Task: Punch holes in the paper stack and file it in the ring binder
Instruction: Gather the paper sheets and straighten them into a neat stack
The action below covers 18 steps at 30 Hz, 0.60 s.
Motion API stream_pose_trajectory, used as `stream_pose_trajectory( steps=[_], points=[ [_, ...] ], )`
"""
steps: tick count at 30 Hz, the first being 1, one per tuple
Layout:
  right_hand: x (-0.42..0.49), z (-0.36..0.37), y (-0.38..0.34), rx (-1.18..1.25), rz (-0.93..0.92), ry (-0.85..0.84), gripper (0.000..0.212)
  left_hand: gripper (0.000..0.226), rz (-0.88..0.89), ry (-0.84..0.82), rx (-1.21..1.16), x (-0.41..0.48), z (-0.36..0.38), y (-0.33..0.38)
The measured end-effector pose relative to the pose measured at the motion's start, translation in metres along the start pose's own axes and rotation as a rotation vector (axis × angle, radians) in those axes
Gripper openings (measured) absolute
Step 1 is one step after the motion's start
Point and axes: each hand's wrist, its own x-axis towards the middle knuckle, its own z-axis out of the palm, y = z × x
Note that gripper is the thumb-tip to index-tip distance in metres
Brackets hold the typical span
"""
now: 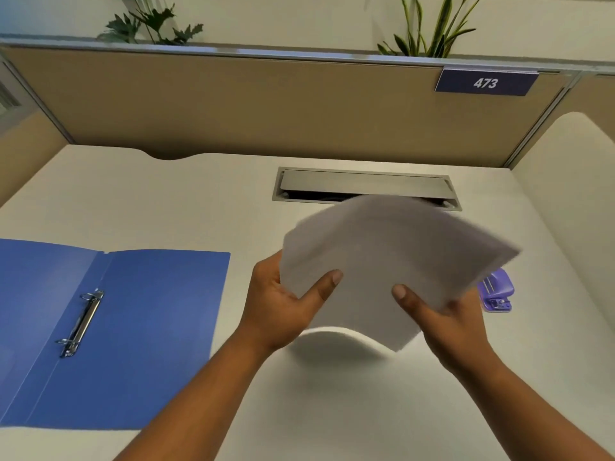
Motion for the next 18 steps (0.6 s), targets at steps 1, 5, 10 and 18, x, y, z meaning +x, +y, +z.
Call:
stream_pose_trajectory(
  steps=[1, 5, 10, 18],
  points=[
    [-0.001, 0.001, 0.001, -0.004, 0.008, -0.003, 0.042, 0.034, 0.012, 0.003, 0.001, -0.002, 0.001, -0.004],
    [-0.006, 0.0, 0.013, -0.017, 0.055, -0.064, 0.042, 0.036, -0.116, -0.002, -0.027, -0.012, 0.007, -0.012],
    [-0.004, -0.005, 0.017, -0.06, 0.081, -0.045, 0.052, 0.012, -0.153, 0.03, 0.099, -0.015, 0.007, -0.017],
    [0.029, -0.034, -0.059, -0.895, -0.354, -0.266, 0.065, 0.031, 0.394, -0.387, 0.91, 0.011, -0.008, 0.028]
  ],
)
